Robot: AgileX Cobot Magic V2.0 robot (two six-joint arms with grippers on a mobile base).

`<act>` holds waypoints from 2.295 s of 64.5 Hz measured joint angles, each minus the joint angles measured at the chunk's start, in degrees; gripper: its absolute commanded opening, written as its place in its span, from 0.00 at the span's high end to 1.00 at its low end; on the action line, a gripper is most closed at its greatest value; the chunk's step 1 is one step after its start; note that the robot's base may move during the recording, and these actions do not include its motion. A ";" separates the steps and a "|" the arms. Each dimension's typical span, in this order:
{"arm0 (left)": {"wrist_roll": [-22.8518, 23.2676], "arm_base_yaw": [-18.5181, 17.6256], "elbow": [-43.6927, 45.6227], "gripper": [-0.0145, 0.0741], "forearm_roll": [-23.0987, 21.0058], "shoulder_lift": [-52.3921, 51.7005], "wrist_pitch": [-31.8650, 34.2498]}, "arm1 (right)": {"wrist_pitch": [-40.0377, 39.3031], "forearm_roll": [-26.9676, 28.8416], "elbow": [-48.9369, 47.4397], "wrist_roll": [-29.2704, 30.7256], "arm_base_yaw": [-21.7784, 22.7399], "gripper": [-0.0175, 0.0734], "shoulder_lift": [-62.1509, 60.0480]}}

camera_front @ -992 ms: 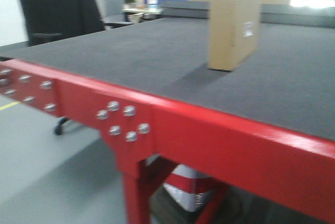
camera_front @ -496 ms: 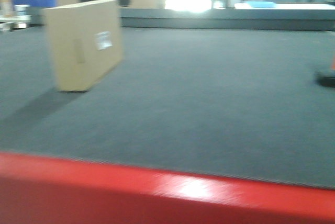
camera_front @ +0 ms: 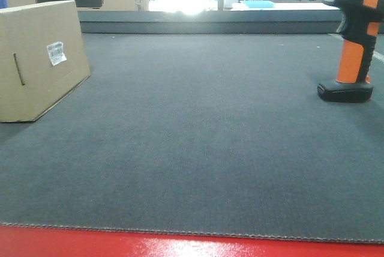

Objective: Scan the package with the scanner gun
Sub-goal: 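Lower the left gripper over the cardboard box and close on it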

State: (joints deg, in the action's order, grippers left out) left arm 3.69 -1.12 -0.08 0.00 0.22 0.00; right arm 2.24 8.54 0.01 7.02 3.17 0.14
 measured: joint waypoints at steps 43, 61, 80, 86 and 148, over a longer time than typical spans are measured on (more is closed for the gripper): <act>0.00 0.00 0.00 0.96 0.00 0.00 0.00 | 0.00 0.00 0.00 0.00 0.00 0.99 0.00; 0.00 0.00 0.00 0.96 0.00 0.00 0.00 | 0.00 0.00 0.00 0.00 0.00 0.99 0.00; 0.00 0.00 0.00 0.96 0.00 0.00 0.00 | 0.00 0.00 0.00 0.00 0.00 0.99 0.00; 0.00 0.00 0.00 0.96 0.00 0.00 0.00 | 0.00 0.00 0.00 0.00 0.00 0.99 0.00; -2.55 0.00 30.19 0.96 1.10 19.08 -21.16 | 0.00 0.00 0.00 0.00 0.00 0.99 0.00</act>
State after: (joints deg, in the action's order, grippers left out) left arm 1.14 -1.12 30.11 1.10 19.30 -21.16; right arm 2.24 8.54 0.01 7.02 3.17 0.14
